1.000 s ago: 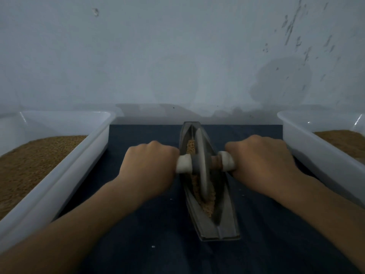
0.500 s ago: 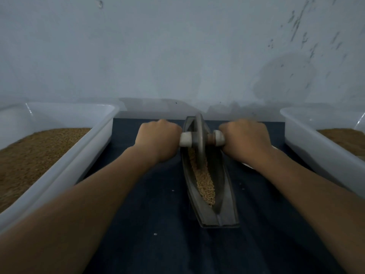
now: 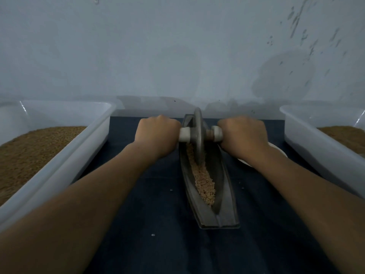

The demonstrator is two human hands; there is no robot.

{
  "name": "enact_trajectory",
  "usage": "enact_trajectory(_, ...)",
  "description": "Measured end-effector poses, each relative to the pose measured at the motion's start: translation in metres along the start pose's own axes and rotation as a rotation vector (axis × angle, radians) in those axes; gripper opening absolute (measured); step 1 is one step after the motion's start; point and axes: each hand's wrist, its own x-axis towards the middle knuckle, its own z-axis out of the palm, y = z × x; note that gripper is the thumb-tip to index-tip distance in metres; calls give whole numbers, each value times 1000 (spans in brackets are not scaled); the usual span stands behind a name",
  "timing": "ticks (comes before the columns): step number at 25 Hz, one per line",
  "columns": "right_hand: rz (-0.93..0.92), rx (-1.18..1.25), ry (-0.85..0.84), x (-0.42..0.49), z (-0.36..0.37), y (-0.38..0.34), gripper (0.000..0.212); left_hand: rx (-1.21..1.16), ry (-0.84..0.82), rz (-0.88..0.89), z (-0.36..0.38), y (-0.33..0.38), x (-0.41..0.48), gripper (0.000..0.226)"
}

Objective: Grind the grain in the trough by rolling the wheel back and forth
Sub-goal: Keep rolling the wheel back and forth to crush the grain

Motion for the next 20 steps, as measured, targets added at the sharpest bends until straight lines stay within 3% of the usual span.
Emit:
enact_trajectory(4, -12, -11, -8, -9, -7, 2, 28, -1, -22, 9, -7, 2, -10, 10)
enact_trajectory(6, -42, -29, 41, -38, -12, 4, 38, 26, 39, 60, -10, 3, -34, 13)
enact_trajectory(9, -53, -73, 126, -71, -23, 5, 59, 103, 168, 144, -18, 5, -60, 38)
enact_trajectory(11, -25, -63, 99, -73, -17, 7, 62, 153, 176, 140, -21, 6, -55, 45)
enact_trajectory(17, 56, 62, 28, -2, 5, 0, 24, 91, 131, -5, 3, 4, -2, 15)
enact_trajectory(20, 46, 57, -26, -6, -1, 1, 25, 79, 128, 21, -5, 6, -7, 15)
